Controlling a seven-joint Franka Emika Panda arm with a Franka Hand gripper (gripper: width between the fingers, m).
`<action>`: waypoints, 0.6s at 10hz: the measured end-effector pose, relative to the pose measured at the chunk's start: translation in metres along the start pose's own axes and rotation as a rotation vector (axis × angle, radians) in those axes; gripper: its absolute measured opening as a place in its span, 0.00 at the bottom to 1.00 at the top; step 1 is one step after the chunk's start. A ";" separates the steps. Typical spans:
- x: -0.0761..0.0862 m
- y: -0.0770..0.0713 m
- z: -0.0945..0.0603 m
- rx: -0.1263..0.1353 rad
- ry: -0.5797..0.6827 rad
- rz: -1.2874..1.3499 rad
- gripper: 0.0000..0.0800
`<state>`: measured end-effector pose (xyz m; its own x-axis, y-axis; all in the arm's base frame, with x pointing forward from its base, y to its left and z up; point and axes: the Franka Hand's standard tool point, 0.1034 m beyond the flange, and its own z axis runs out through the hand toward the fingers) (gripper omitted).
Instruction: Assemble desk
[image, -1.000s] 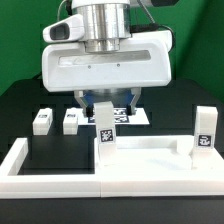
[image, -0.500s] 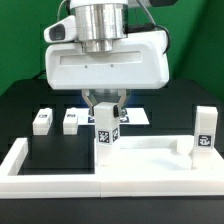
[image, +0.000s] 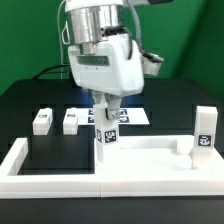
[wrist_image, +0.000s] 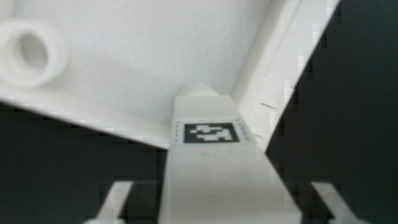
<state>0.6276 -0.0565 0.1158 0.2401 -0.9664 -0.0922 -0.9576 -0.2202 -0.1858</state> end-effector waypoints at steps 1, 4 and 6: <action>0.000 0.000 0.000 0.019 -0.023 0.139 0.36; -0.004 -0.001 0.001 0.016 -0.029 0.250 0.36; -0.004 -0.001 0.001 0.016 -0.029 0.228 0.67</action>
Offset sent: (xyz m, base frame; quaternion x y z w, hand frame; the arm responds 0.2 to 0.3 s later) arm 0.0000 0.0000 0.0000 0.0000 0.0000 0.0000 1.0000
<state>0.6279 -0.0518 0.1152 0.0219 -0.9867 -0.1613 -0.9850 0.0063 -0.1724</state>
